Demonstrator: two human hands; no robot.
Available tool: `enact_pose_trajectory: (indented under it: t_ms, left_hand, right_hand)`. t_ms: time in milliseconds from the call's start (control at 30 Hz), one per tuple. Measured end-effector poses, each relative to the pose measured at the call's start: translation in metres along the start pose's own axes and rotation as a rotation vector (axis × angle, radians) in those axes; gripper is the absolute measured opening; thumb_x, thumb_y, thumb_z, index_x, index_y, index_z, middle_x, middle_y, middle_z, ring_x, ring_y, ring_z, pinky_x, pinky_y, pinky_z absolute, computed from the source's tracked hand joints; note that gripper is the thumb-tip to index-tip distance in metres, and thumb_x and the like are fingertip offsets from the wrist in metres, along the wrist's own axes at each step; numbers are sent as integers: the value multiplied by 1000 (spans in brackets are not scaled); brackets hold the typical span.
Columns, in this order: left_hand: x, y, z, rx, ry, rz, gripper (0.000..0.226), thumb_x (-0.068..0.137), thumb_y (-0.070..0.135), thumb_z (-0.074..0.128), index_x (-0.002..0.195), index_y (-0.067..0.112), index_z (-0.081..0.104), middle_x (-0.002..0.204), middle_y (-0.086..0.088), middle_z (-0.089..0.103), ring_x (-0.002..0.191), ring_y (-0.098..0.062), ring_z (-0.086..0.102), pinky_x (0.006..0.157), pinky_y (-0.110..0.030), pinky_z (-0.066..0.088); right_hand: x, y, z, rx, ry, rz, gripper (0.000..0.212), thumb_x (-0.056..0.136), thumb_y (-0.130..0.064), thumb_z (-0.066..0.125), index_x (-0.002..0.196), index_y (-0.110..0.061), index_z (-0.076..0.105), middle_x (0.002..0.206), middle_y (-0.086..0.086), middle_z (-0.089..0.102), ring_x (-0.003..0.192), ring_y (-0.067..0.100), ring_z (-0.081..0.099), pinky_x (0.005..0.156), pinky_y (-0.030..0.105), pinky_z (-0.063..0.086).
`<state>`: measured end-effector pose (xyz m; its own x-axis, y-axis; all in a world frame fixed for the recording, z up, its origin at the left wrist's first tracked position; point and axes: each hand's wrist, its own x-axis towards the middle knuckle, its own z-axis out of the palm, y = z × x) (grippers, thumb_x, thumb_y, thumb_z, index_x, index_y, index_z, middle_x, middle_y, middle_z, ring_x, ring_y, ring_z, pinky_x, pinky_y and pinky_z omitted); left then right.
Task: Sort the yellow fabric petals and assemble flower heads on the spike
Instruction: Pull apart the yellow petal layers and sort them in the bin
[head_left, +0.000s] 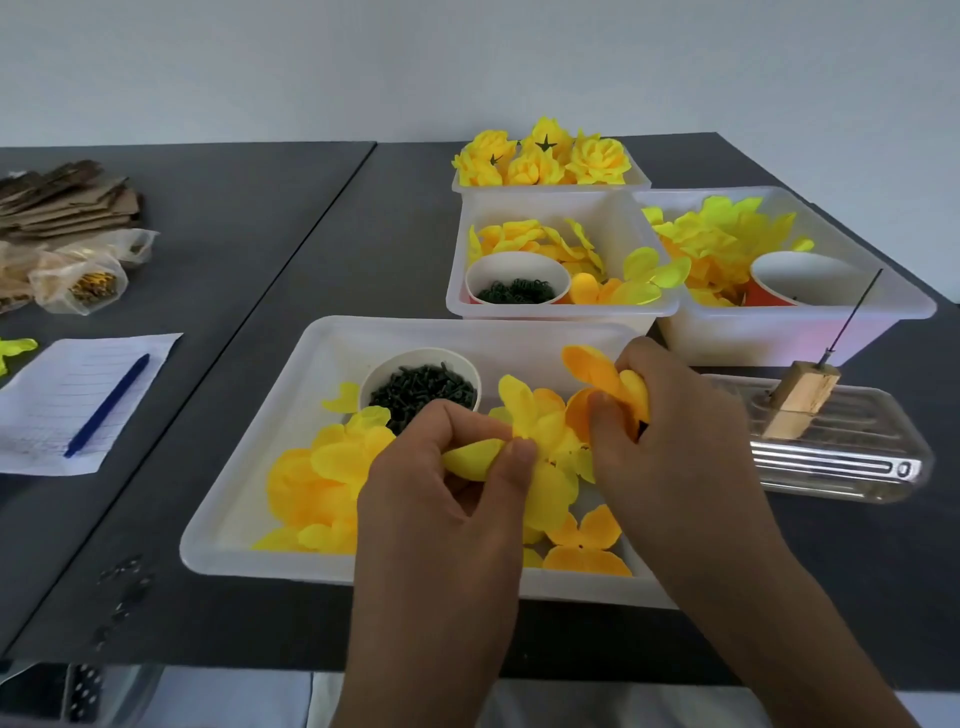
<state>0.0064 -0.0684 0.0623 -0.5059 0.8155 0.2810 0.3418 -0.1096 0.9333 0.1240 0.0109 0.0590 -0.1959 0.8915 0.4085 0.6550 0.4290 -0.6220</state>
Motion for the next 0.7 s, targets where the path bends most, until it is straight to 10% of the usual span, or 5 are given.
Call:
enact_pose_trajectory:
  t_ms: [333,567,700]
  left_hand:
    - [7,1,-64,160,164,38,25,68,64,64,78,41,61,69,9,68,56,-16,66,52,-30,53]
    - [35,-31,-77,645,-43,-103,19,79,31,74,82,34,55,85,19,58,75,0,51,59,-20,36]
    - [37,-40,-74,878,-113,-195,39,76,39,76,107,30,55,110,0,51,107,-23,48,84,-37,41]
  right_hand:
    - [25,23,-39,-166,113,71,14,88,-14,54,76,-17,46,59,-4,46,53,12,44,46,24,26]
    - [28,12,-30,342,-478,190,16,90,-24,59,84,-9,52,62,6,60,46,11,59,48,20,50]
    - [23,15,-27,563,-588,298,9,91,-11,58,91,-3,53,60,4,65,46,17,59,53,28,55]
